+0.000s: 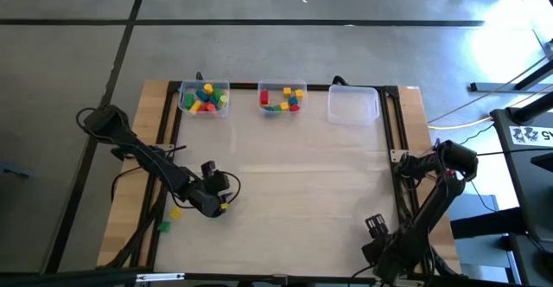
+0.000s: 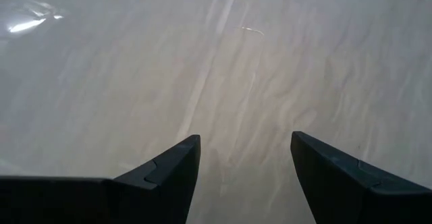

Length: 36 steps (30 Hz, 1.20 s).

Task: Sort blocks by size
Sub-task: Put the triangular yellow block into the right bin

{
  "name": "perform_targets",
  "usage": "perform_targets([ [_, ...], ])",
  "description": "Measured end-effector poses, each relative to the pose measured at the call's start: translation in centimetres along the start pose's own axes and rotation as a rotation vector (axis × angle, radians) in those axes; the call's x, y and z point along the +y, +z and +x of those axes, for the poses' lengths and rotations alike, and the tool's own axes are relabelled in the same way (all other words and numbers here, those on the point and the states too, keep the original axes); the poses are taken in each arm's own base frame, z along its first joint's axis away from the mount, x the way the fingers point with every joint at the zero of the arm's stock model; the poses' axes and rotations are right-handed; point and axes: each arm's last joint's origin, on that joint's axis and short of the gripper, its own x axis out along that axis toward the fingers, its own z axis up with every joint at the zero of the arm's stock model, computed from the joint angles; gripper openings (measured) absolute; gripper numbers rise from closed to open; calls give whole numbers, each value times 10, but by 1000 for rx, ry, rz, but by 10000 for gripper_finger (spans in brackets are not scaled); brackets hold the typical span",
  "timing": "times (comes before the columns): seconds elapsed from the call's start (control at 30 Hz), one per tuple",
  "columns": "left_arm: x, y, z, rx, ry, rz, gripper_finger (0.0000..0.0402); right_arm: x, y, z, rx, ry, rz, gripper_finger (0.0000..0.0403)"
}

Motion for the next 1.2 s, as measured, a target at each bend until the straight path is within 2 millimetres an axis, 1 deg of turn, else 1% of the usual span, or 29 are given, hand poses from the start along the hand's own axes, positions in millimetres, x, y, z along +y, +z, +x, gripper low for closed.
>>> perform_targets([
  [0.1,0,0,0,-3,2,1,227,0,2,9,19,-28,-36,234],
  [0.2,0,0,0,-4,4,4,227,2,3,20,90,-11,-69,234],
  [0.33,0,0,0,-4,4,6,227,2,4,26,134,-7,-80,234],
  [0.4,0,0,0,-4,4,6,227,1,4,26,127,-22,-81,229],
  [0.47,0,0,0,-4,4,6,227,1,3,26,124,-39,-81,215],
  [0.7,0,0,0,-4,4,6,227,0,3,26,120,-62,-82,138],
  [0.83,0,0,0,-5,4,6,227,0,6,24,109,-68,-63,137],
  [0.93,0,0,0,-5,3,5,227,-3,9,20,111,-97,-4,143],
  [1.07,0,0,0,-6,3,5,227,-16,18,14,101,-157,63,153],
  [1.2,0,0,0,-6,3,6,227,-31,30,7,104,-167,123,139],
])
